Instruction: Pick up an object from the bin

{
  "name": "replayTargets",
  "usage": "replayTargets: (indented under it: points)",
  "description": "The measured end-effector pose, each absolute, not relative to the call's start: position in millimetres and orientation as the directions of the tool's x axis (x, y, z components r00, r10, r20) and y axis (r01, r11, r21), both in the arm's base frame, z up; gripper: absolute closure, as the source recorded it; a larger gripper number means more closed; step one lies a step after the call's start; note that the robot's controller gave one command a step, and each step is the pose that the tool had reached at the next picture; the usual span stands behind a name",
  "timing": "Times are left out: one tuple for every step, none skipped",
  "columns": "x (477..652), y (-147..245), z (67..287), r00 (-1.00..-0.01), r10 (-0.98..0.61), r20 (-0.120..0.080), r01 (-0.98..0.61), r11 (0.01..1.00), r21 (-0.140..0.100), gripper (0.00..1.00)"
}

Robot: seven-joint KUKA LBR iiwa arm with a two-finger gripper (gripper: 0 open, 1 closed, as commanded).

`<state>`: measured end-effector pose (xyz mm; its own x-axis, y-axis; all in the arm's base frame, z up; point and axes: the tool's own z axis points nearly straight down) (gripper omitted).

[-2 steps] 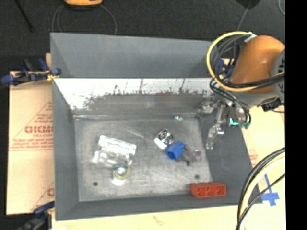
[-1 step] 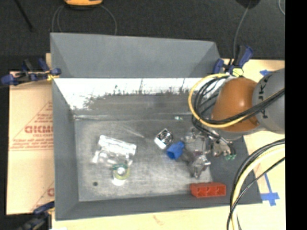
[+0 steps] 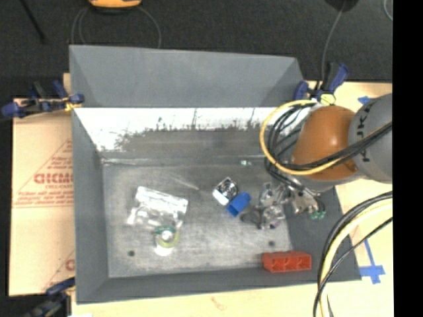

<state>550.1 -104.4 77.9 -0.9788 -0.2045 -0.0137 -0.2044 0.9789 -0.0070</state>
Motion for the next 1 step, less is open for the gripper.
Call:
replayTargets:
  points:
    - [557.7,-137.4,220.3,-0.990,-0.143,-0.012,-0.143,0.990,-0.007,1.00]
